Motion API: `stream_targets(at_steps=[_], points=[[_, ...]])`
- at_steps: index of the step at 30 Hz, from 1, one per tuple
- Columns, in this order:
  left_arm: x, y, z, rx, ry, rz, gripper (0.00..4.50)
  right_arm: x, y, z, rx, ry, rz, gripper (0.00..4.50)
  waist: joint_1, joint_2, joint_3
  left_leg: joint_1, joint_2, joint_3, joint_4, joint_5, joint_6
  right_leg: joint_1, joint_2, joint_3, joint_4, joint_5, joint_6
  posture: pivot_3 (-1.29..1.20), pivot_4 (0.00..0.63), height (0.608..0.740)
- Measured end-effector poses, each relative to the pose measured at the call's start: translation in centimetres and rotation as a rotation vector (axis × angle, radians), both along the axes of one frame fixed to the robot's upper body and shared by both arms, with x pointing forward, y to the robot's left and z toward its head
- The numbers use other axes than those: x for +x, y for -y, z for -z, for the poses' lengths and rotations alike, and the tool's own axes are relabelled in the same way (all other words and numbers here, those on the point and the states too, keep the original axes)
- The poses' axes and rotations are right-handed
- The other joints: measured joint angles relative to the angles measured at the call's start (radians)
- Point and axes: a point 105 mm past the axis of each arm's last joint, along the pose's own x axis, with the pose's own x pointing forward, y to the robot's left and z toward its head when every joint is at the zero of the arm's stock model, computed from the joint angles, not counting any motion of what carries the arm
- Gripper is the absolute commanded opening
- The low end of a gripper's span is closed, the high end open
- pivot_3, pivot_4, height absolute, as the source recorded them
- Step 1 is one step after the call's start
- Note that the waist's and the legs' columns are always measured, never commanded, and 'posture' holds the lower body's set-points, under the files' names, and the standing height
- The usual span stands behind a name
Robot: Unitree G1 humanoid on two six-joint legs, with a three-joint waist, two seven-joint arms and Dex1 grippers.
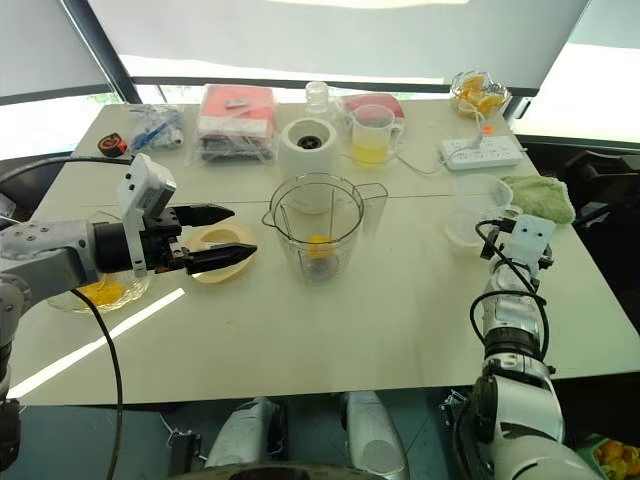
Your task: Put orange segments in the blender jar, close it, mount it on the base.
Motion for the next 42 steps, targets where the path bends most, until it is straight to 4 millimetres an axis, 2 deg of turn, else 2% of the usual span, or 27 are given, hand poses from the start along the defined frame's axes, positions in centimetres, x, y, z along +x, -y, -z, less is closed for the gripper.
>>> stream_targets(at_steps=[6,9,12,15,17,19,21,25,27,31,34,38,42], points=[[0.1,0.2,0.4,-0.010,-0.015,0.009,4.50,-2.1,-0.6,-0.6,-0.062,0.004,-0.016,4.42,0.007,0.000,0.000,0.000,0.000,-0.001,0.000,0.000,0.000,0.000,0.000,0.000,0.000,0.000,0.000,0.00,0.150,0.740],[0.2,0.3,0.7,-0.004,-0.027,0.014,4.50,-3.2,-1.6,-0.3,-0.066,-0.010,-0.039,4.42,0.011,0.000,0.000,0.000,0.000,-0.001,0.000,0.000,0.000,0.000,0.000,0.000,0.001,0.000,-0.001,0.00,0.150,0.740],[0.4,0.1,0.8,-0.006,-0.035,0.016,4.50,-4.5,-2.6,-1.2,-0.093,0.005,-0.076,4.42,0.012,0.000,0.000,0.000,0.000,-0.001,0.000,0.000,0.000,0.000,0.000,0.000,0.000,-0.001,-0.001,0.00,0.150,0.740],[0.3,0.0,0.8,0.000,-0.035,0.031,4.50,-6.4,-5.1,-2.1,-0.164,-0.003,-0.191,4.42,0.013,0.000,-0.001,0.000,0.000,-0.001,0.000,0.000,0.000,0.000,0.000,-0.001,0.000,-0.002,-0.003,0.00,0.150,0.740],[0.0,-0.2,0.9,0.011,-0.043,0.055,4.50,-7.2,-8.0,-2.1,-0.190,-0.014,-0.326,4.42,0.010,0.000,-0.001,0.000,0.001,0.000,0.000,0.000,0.000,-0.001,0.000,0.000,0.000,-0.002,-0.004,0.00,0.150,0.740],[-0.4,-0.5,1.0,0.025,-0.047,0.080,4.50,-7.3,-10.6,-2.6,-0.188,0.006,-0.448,4.42,0.005,0.000,-0.001,0.001,0.001,0.001,0.000,0.000,0.000,-0.001,0.000,0.000,0.000,-0.002,-0.005,0.00,0.150,0.740],[-0.7,-0.8,1.1,0.047,-0.056,0.097,4.50,-6.7,-12.1,-3.7,-0.199,0.043,-0.527,4.42,0.008,0.000,0.000,0.002,0.001,0.001,0.001,0.000,0.000,0.000,0.000,0.000,0.000,-0.002,-0.005,0.00,0.150,0.740],[-0.8,-1.2,0.8,0.066,-0.047,0.121,4.50,-4.0,-13.0,-7.0,-0.279,0.138,-0.594,4.42,0.012,-0.001,0.000,0.001,0.001,0.001,0.003,0.000,0.000,0.001,-0.001,0.000,0.000,-0.002,-0.006,0.00,0.150,0.740],[-0.7,-1.3,0.7,0.070,-0.038,0.118,4.50,-3.0,-13.1,-7.4,-0.301,0.141,-0.616,4.42,0.015,-0.002,-0.001,0.000,0.001,0.001,0.002,0.000,0.000,0.001,-0.001,-0.001,-0.001,-0.002,-0.005,0.00,0.150,0.740],[-0.4,-1.6,0.5,0.081,-0.032,0.110,4.50,-1.6,-13.5,-6.9,-0.272,0.104,-0.677,4.42,0.014,-0.002,-0.001,-0.001,0.001,0.001,0.000,0.000,0.000,-0.001,-0.001,-0.001,-0.001,-0.003,-0.004,0.00,0.150,0.740],[-0.3,-1.8,0.5,0.100,-0.023,0.096,4.50,-1.6,-14.0,-6.3,-0.270,0.053,-0.776,4.42,0.014,-0.002,-0.001,-0.001,0.001,0.001,0.000,0.000,0.000,-0.001,0.000,-0.002,-0.001,-0.003,-0.003,0.00,0.150,0.740],[-0.1,-2.1,0.6,0.116,-0.016,0.076,4.50,-2.1,-14.8,-5.3,-0.209,0.010,-0.889,4.42,0.014,-0.003,-0.001,-0.001,0.001,0.001,0.000,0.000,0.000,-0.001,0.000,-0.001,0.000,-0.003,-0.004,0.00,0.150,0.740],[-0.6,-2.1,1.6,0.130,-0.042,0.074,4.50,-4.3,-17.2,-4.6,-0.118,-0.007,-1.102,4.42,0.014,-0.003,-0.001,0.000,0.001,0.001,0.000,0.000,0.000,0.000,0.000,-0.001,0.000,-0.003,-0.004,0.00,0.150,0.740]])
